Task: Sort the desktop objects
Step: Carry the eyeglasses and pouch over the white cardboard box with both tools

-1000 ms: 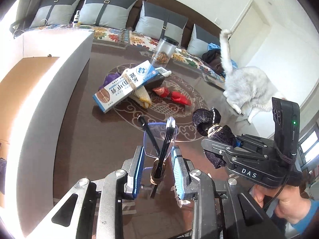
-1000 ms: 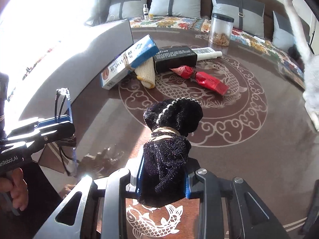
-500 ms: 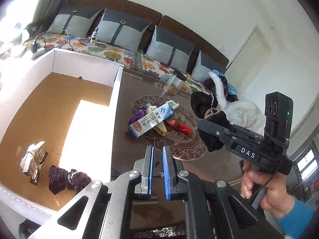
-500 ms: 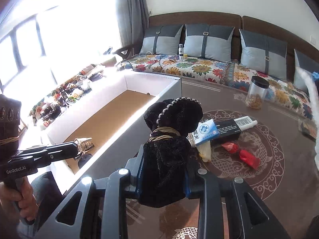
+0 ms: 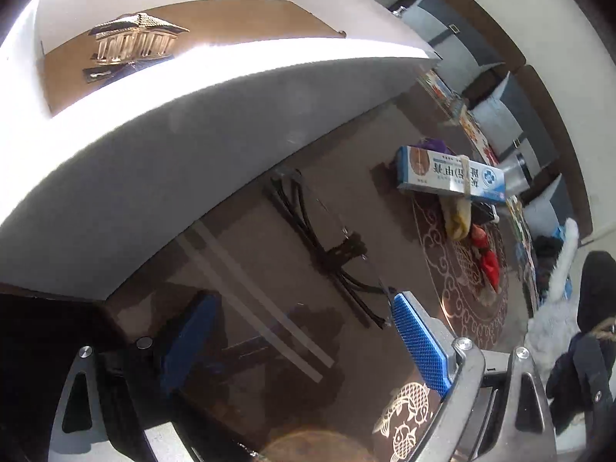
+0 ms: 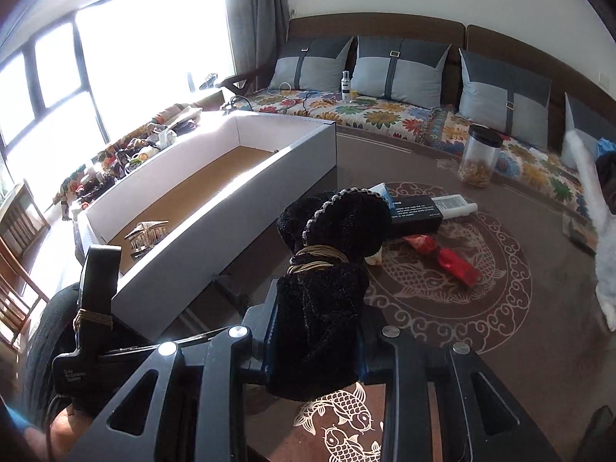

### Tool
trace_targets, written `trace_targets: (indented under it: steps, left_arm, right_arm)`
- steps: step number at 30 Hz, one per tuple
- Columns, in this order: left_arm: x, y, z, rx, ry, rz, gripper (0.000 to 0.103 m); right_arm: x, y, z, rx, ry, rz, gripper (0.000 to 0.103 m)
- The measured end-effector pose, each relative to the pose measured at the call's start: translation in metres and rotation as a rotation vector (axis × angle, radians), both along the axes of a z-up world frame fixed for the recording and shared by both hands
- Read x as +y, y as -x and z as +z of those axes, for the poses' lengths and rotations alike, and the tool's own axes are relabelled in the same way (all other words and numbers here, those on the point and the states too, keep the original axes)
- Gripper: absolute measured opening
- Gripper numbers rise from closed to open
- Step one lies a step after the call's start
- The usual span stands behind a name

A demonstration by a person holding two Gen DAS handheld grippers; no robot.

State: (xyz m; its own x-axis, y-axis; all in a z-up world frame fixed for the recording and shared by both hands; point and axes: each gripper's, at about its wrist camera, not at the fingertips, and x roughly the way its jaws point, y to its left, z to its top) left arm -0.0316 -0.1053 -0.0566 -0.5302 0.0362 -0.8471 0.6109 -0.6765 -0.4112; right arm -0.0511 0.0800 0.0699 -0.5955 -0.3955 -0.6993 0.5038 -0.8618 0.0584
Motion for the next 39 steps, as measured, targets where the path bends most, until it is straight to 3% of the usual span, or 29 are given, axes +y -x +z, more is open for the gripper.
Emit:
trace_targets:
  steps: [3,6,8,10,12,13,14,16,17,25,31,34,39]
  left_arm:
    - [0.009,0.018,0.0,-0.027,0.135,0.089,0.094]
    - [0.017,0.041,-0.008,-0.088,0.226,0.116,0.097]
    - [0.024,0.057,-0.012,-0.154,0.295,0.083,0.1]
    - [0.035,0.069,-0.016,-0.181,0.366,-0.016,0.1]
    - [0.041,0.064,-0.01,-0.068,0.402,-0.115,0.076]
    - [0.042,0.062,-0.008,-0.04,0.417,-0.166,0.05]
    - [0.043,0.062,-0.007,-0.022,0.421,-0.223,0.03]
    - [0.037,0.058,-0.006,0.013,0.385,-0.316,0.026]
    - [0.032,0.055,-0.003,0.039,0.343,-0.342,0.018]
    - [0.0,0.005,0.056,0.246,0.17,-0.417,0.017]
    - [-0.07,-0.016,0.112,0.354,0.12,-0.338,0.017]
    - [-0.122,-0.007,0.127,0.356,0.158,-0.267,0.017]
    - [-0.202,0.028,0.111,0.236,0.201,-0.212,0.017]
  right_arm:
    - [0.01,-0.01,-0.01,0.013,-0.003,0.022,0.031]
    - [0.022,-0.016,-0.021,0.014,0.009,0.031,0.031]
    - [0.031,-0.018,-0.03,-0.001,0.021,0.023,0.031]
    - [0.041,-0.018,-0.038,-0.018,0.03,0.008,0.031]
    - [0.05,-0.019,-0.044,-0.029,0.033,-0.009,0.031]
    - [0.055,-0.019,-0.045,-0.032,0.032,-0.017,0.031]
    - [0.059,-0.019,-0.046,-0.034,0.032,-0.025,0.031]
    - [0.065,-0.02,-0.047,-0.036,0.03,-0.04,0.031]
    - [0.067,-0.02,-0.047,-0.038,0.028,-0.045,0.031]
    - [0.039,-0.015,-0.031,-0.028,0.021,-0.028,0.031]
    - [-0.024,-0.004,0.001,0.003,0.054,0.044,0.031]
    - [-0.074,0.004,0.018,0.003,0.092,0.113,0.031]
    - [-0.171,0.033,0.017,-0.05,0.116,0.204,0.031]
